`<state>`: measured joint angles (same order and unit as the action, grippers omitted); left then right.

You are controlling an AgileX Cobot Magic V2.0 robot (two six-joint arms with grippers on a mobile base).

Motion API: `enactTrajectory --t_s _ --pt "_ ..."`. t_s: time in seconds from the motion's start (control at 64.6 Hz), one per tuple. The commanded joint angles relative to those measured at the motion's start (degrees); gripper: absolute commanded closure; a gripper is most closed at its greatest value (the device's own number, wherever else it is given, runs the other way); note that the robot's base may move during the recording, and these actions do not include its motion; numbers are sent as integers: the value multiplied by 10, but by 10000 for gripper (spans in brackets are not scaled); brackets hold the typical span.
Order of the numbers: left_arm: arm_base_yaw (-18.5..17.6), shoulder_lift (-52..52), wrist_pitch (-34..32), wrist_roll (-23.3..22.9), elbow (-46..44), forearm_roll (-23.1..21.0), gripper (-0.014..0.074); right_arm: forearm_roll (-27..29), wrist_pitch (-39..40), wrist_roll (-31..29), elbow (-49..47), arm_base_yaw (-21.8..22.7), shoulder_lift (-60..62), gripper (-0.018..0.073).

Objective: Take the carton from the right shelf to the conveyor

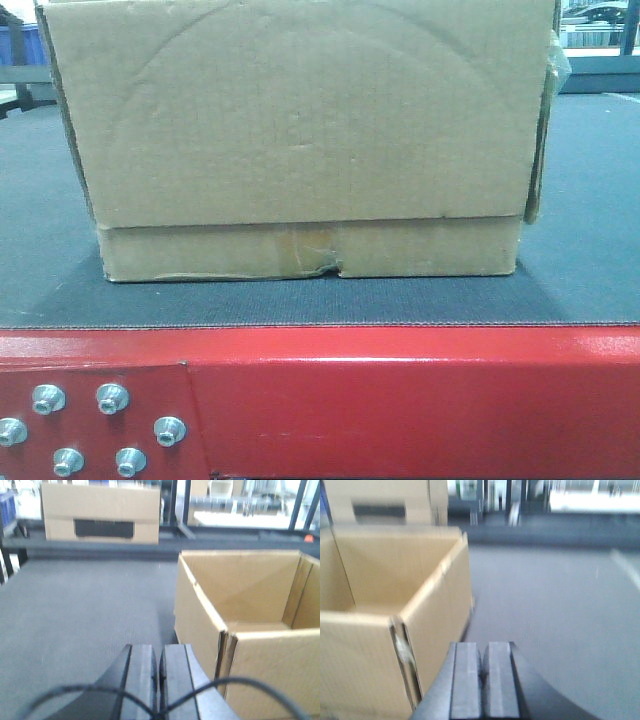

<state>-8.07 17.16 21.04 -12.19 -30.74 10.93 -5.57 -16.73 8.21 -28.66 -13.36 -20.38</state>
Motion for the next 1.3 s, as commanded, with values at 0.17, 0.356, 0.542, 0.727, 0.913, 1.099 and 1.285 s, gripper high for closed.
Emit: enactTrajectory --t_s 0.17,0.356,0.542,0.727,0.913,1.099,1.285 --pt "1 -13 -11 1 0 -2 582 -8 46 -3 3 3 22 628" --pt "1 -13 -11 1 0 -2 582 -8 48 -3 3 3 22 628" --pt "1 -13 -11 1 0 -2 582 -8 48 -3 3 3 22 628" --pt "1 -13 -11 1 0 -2 582 -8 48 -3 3 3 22 628" --pt "27 -13 -62 1 18 -40 582 -8 48 -3 3 3 22 628" --pt "90 -33 -210 3 121 -46 582 -8 48 -3 3 3 22 628" --pt "114 -97 -270 3 265 -44 582 -8 48 -3 3 3 22 628"
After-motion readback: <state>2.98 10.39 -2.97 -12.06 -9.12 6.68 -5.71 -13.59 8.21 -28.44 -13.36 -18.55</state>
